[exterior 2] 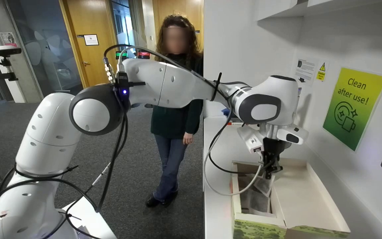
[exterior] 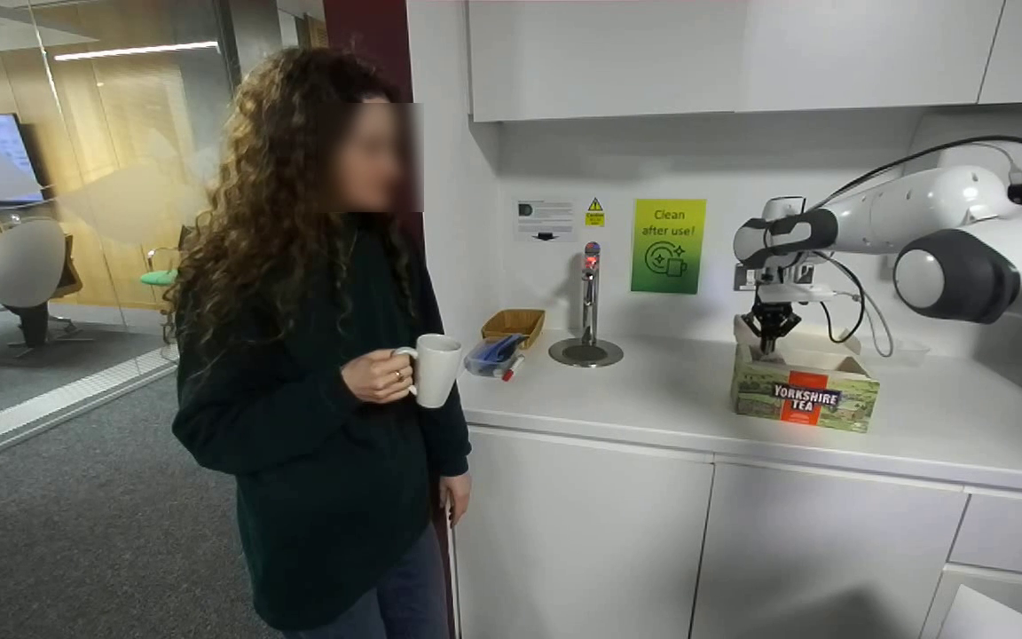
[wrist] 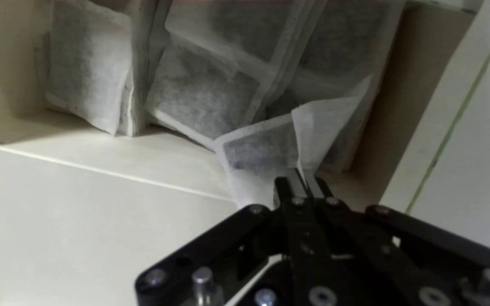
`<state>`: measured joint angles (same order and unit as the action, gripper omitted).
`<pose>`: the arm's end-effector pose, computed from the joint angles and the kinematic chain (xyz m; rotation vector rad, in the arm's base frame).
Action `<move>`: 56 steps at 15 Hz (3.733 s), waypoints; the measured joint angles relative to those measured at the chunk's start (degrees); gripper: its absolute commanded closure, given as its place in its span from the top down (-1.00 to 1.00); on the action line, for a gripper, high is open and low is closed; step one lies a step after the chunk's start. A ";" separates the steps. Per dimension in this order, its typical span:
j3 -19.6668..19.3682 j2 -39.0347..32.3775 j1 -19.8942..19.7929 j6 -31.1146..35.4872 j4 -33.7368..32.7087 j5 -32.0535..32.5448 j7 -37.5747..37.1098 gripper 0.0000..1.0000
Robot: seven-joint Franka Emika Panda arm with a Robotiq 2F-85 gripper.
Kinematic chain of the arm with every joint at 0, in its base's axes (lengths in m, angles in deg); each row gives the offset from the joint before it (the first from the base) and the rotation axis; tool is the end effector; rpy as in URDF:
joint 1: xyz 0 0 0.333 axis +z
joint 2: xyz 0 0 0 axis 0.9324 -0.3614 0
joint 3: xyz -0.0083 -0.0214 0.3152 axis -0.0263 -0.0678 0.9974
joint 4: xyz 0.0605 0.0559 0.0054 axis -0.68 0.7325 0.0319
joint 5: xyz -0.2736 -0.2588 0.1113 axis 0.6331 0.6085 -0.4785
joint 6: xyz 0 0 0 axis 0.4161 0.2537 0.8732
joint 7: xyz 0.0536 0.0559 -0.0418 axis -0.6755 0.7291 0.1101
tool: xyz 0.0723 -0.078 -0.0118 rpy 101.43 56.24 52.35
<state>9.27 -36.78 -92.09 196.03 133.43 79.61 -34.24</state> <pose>0.5816 -0.4189 0.4165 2.8508 -1.1916 0.0055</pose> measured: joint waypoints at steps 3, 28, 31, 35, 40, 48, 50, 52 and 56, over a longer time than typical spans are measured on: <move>0.48 0.85 0.03 5.21 1.41 -0.18 2.71 -0.99; 2.60 30.43 4.20 23.73 33.78 1.47 28.66 -0.99; 2.60 30.67 4.68 22.76 33.87 2.27 32.52 -0.99; 2.60 30.70 5.34 22.60 33.87 5.04 35.43 -0.99; 2.65 30.91 6.77 22.26 33.87 6.92 37.04 -0.99; 4.05 34.41 9.66 21.44 33.98 6.88 37.36 -0.99; 4.05 34.99 9.85 20.96 34.00 6.60 37.36 -0.99; 4.04 35.18 9.85 19.06 34.00 5.82 37.38 -0.99; 4.04 35.33 9.89 14.73 33.91 3.65 39.12 -0.99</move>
<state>13.31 -1.44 -82.21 210.76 167.34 83.26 4.88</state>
